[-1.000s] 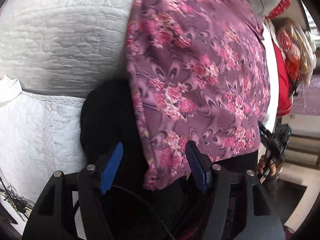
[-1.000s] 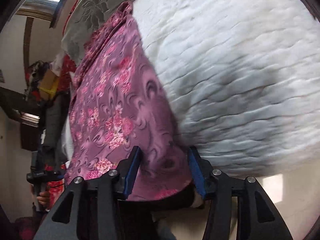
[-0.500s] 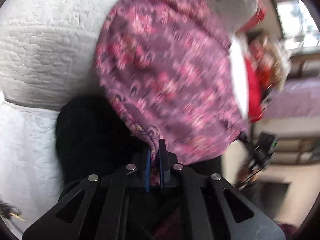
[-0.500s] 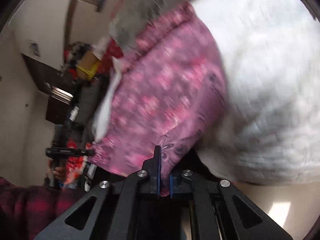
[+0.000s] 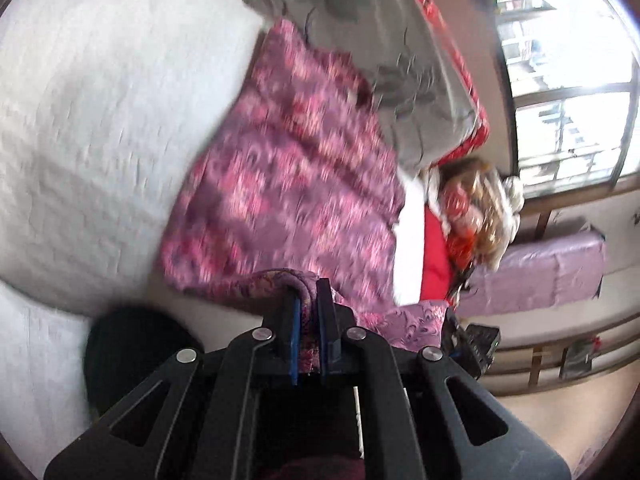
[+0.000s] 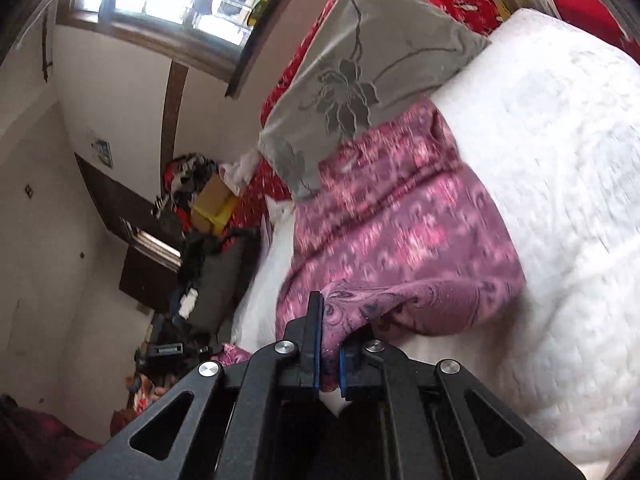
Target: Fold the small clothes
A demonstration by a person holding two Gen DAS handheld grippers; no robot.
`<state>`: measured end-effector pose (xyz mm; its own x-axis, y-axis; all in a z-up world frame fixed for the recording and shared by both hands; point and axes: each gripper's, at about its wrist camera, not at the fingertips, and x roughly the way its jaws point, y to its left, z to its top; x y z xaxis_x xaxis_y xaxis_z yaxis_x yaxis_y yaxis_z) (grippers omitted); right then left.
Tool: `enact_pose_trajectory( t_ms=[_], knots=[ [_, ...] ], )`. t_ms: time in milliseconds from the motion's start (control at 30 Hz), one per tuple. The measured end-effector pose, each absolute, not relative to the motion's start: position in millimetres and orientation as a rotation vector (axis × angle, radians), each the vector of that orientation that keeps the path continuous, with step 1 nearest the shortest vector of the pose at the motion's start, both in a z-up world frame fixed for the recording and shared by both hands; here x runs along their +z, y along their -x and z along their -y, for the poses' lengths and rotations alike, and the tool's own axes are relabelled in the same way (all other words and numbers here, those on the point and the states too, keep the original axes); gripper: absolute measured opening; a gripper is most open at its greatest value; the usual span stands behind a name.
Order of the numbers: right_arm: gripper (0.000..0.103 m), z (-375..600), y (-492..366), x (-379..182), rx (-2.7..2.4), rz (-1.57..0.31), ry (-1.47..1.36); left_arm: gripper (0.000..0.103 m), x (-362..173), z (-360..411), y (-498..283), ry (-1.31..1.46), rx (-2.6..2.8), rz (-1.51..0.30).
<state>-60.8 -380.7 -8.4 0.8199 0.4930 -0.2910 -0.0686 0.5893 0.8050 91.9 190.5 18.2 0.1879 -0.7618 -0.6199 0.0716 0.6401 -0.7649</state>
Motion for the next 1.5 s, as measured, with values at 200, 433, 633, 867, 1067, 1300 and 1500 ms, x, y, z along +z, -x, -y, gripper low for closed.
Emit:
enact_pose_trajectory(
  t_ms=[200, 433, 633, 867, 1067, 1300, 1500],
  knots=[
    [0.005, 396.0, 5.0, 7.8, 0.298, -0.505, -0.887, 0.005, 29.3, -183.1, -153.7, 0.724, -0.628, -1.164],
    [0.005, 414.2, -71.8, 1.6, 0.239, -0.521, -0.921, 0.005, 19.3, -160.4, -227.6, 0.775, -0.607, -1.157],
    [0.005, 435.8, -136.1, -7.1, 0.19, -0.497, -0.985, 0.005, 8.1, -150.4, -294.0, 0.857, -0.576, -1.115],
    [0.005, 462.1, -207.7, -28.7, 0.098, -0.512, -1.087, 0.005, -19.8, -134.8, -366.2, 0.886, -0.498, -1.148],
    [0.012, 478.0, -242.9, -49.5, 0.038, -0.566, -1.217, 0.005, -45.0, -134.5, -395.4, 1.003, -0.495, -1.245],
    [0.029, 502.8, -218.0, -31.8, -0.047, -0.448, -1.237, 0.025, -25.0, -150.0, -387.0, 1.058, -0.567, -1.173],
    [0.03, 491.6, -208.1, -25.7, -0.11, -0.585, -1.045, 0.042, -16.4, -162.3, -382.8, 0.945, -0.52, -1.188]
  ],
)
